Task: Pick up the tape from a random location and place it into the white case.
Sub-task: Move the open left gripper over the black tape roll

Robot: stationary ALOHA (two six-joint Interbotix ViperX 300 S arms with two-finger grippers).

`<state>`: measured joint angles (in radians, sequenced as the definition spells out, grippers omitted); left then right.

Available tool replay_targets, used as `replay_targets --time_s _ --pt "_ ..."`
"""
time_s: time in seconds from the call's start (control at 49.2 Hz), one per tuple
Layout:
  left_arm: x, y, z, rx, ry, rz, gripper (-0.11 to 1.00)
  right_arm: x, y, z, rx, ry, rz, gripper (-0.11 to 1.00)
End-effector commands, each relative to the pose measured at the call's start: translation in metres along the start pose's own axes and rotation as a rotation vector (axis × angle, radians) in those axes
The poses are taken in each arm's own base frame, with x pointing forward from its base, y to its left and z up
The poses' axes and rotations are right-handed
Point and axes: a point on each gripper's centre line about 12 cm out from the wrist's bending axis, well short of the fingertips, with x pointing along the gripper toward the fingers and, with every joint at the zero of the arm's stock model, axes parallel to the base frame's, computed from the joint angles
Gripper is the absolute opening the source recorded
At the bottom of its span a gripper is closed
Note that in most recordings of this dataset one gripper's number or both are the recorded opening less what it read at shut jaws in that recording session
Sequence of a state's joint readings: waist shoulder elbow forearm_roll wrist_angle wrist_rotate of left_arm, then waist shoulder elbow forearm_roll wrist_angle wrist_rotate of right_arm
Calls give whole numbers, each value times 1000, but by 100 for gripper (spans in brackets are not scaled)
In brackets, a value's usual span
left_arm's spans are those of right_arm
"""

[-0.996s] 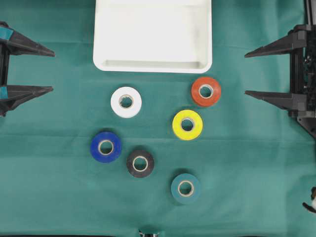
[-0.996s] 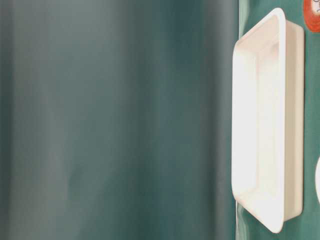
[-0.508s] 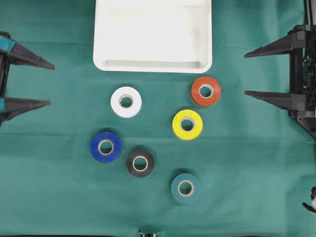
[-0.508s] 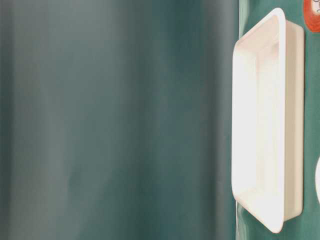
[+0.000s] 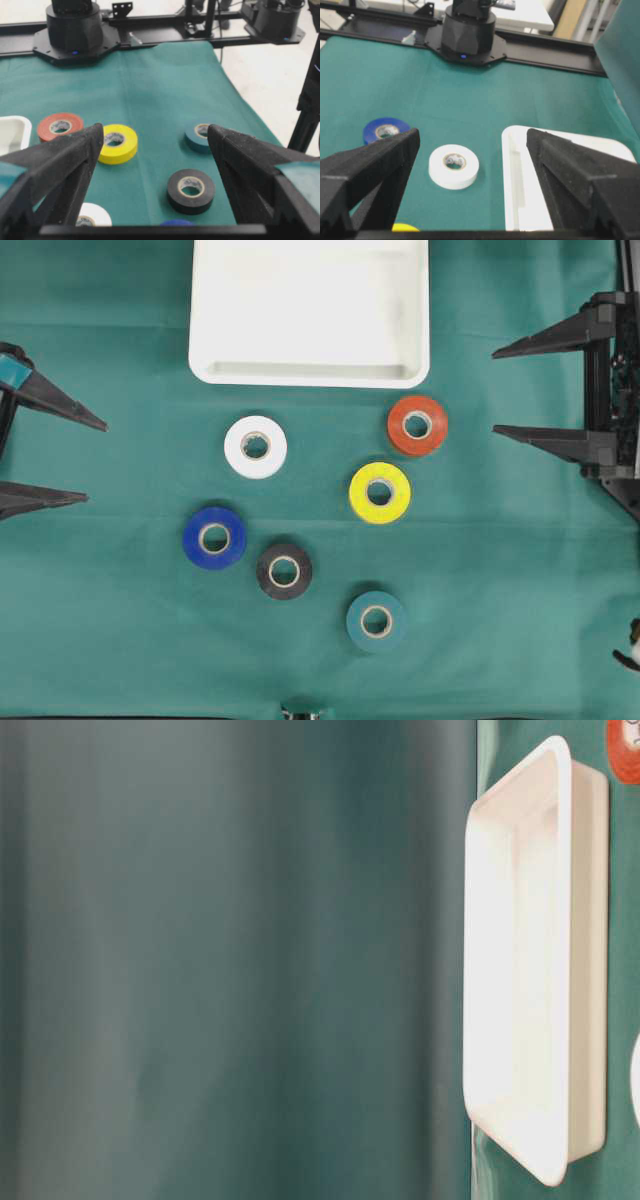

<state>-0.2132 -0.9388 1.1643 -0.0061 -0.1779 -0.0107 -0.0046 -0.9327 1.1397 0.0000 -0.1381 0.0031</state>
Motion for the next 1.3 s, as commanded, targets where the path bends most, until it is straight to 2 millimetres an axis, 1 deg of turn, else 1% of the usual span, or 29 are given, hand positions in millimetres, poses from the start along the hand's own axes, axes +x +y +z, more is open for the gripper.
replay_targets --time_s 0.0,0.183,0.346,0.447,0.65,1.016,1.179,1.28 --pt "3 -1 12 -1 -31 -3 99 3 0 10 2 -21 -2 91" --pt "12 -1 15 -1 -29 -5 99 3 0 10 2 -21 -2 91" --pt "30 -2 19 0 -12 -9 99 4 0 10 2 -18 -2 91" --pt "44 -6 22 3 2 -21 99 4 0 11 2 -21 -2 91" --pt "78 -13 28 8 37 -42 99 4 0 10 2 -20 -2 91" --pt "141 -15 33 35 83 -42 99 5 0 9 2 -14 -2 91" --pt "162 -17 38 56 86 -43 99 5 0 9 2 -14 -2 91" --pt "170 -17 40 75 94 -44 99 6 0 9 2 -12 -2 91"
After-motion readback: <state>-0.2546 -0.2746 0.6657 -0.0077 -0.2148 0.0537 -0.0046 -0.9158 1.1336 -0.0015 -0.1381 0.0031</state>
